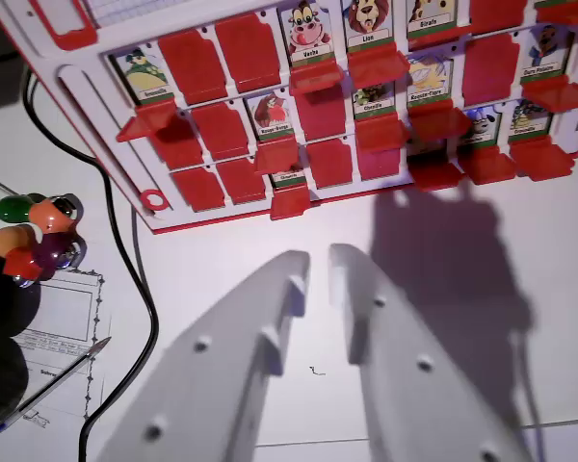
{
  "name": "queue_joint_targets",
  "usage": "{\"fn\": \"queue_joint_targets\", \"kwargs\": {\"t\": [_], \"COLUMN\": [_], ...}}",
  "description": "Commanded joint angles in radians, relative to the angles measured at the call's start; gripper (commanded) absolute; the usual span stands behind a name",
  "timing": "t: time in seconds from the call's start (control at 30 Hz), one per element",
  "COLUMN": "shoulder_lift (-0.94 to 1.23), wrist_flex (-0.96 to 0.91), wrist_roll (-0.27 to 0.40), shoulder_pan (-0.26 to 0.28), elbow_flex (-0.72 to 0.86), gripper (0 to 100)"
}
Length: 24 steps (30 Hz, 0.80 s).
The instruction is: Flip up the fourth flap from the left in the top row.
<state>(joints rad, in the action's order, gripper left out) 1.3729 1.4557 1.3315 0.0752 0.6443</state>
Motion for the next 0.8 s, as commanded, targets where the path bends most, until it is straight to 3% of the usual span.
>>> {"fn": "queue_joint_targets", "kwargs": {"t": [0.0,0.77], "shoulder_lift": [-0.037,-0.420], "wrist_flex": [-0.002,-0.179], "wrist_roll": [-0.011,-0.031], "shoulder_pan": [0.009,-0.012], "elbow_flex": [-0.143,-0.321], "gripper": [2,2]}}
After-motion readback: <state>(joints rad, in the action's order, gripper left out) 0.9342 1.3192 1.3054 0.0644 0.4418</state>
